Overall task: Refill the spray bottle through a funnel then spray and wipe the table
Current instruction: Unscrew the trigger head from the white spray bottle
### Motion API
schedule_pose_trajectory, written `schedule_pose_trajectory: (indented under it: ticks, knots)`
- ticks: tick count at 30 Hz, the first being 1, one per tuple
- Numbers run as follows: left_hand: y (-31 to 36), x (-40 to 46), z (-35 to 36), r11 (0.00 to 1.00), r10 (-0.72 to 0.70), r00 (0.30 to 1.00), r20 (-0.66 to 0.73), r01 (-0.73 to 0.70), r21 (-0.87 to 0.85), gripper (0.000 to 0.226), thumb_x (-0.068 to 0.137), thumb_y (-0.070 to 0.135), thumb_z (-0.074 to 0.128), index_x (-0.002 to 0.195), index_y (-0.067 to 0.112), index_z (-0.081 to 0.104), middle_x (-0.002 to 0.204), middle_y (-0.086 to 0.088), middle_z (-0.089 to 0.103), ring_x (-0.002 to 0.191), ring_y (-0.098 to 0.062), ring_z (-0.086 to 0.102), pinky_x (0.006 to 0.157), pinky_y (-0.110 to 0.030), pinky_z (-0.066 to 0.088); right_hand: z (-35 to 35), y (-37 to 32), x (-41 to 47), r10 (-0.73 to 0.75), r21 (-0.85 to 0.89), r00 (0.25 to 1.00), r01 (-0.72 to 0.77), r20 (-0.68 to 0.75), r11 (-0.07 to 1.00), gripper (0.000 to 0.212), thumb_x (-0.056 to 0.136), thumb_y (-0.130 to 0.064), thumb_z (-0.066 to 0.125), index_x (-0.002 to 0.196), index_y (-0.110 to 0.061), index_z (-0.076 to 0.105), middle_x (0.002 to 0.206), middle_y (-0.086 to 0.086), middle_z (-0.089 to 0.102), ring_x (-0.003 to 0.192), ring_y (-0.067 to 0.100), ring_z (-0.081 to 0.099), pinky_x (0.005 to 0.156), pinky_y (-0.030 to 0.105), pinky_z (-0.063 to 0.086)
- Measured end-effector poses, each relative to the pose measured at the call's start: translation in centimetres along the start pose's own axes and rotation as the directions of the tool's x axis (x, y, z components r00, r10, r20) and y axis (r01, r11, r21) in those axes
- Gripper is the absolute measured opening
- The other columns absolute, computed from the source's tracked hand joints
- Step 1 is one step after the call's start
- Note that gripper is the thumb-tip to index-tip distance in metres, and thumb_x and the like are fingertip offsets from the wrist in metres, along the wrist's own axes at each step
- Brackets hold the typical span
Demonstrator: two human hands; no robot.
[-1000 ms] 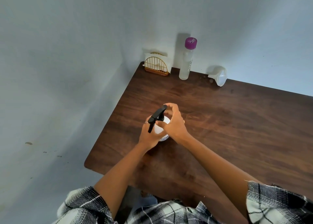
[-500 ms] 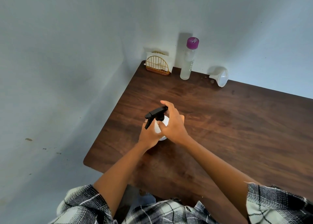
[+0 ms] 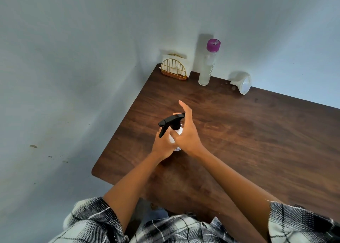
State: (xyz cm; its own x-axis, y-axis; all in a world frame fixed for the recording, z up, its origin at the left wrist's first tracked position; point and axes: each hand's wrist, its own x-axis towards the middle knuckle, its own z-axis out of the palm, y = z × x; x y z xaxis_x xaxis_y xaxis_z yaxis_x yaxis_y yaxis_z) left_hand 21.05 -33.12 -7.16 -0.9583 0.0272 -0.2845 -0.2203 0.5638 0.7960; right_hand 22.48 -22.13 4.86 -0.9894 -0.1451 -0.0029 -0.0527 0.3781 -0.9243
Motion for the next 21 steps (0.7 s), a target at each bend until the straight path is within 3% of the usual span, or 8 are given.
schedule_pose_trajectory:
  ticks: [2,6,9,16,19,21]
  knots:
    - [1.1,-0.9,-0.7,1.0,0.01,1.0,-0.003,-0.01,0.021,0.078,0.062,0.07,0.061,0.128,0.037,0.036,0.124,0.004,0.054,0.113,-0.02,0.054,0.089,-0.047,0.052,0.2,-0.1,-0.2,-0.036,-0.013,0.994,0.035,-0.098,0.999,0.073,0.078,-0.002,0.07,0.138,-0.024,0.033,0.13,-0.004,0.049,0.116,0.011,0.049,0.105,0.032,0.039]
    - [2.4,-1.6,-1.4,0.993,0.077,0.995,-0.068,-0.07,0.091,0.083,0.067,0.052,0.071,0.134,0.021,0.034,0.133,-0.001,0.048,0.123,-0.021,0.045,0.1,-0.042,0.044,-0.1,-0.6,-0.2,-0.139,-0.065,0.957,0.126,-0.255,0.99,0.051,0.079,-0.008,0.072,0.124,-0.019,0.049,0.11,-0.012,0.056,0.103,0.011,0.057,0.094,0.033,0.049]
    - [2.3,-1.8,-1.3,0.99,0.079,0.995,-0.065,-0.071,0.121,0.085,0.073,0.051,0.069,0.14,0.022,0.026,0.144,-0.003,0.036,0.129,-0.02,0.038,0.104,-0.038,0.041,-1.0,-2.1,0.2,-0.209,-0.064,0.936,0.199,-0.282,0.978,0.052,0.079,-0.009,0.073,0.125,-0.015,0.051,0.113,-0.006,0.059,0.102,0.011,0.059,0.091,0.024,0.05]
    - [2.6,-1.9,-1.5,0.993,0.092,0.992,-0.087,-0.085,0.085,0.076,0.074,0.046,0.07,0.136,0.024,0.033,0.141,-0.002,0.035,0.124,-0.023,0.041,0.1,-0.042,0.043,-3.0,-5.8,2.1,-0.342,-0.088,0.864,0.334,-0.37,0.939,0.054,0.076,-0.017,0.077,0.125,-0.013,0.052,0.11,-0.002,0.064,0.093,0.012,0.064,0.083,0.032,0.055]
    - [2.4,-1.8,-1.4,0.991,0.091,0.992,-0.084,-0.082,0.107,0.078,0.074,0.05,0.068,0.138,0.028,0.031,0.142,-0.001,0.034,0.124,-0.022,0.04,0.101,-0.041,0.043,-3.8,-6.7,2.7,-0.348,-0.075,0.84,0.35,-0.417,0.934,0.055,0.075,-0.018,0.078,0.123,-0.011,0.053,0.102,-0.017,0.06,0.087,0.006,0.063,0.081,0.029,0.055]
    - [2.4,-1.8,-1.4,0.99,0.084,0.993,-0.081,-0.074,0.116,0.078,0.074,0.053,0.067,0.138,0.028,0.031,0.142,0.0,0.034,0.124,-0.021,0.04,0.101,-0.041,0.044,-4.2,-7.1,3.0,-0.358,-0.072,0.821,0.365,-0.445,0.928,0.055,0.075,-0.019,0.079,0.122,-0.011,0.053,0.099,-0.017,0.059,0.086,0.006,0.064,0.08,0.032,0.056]
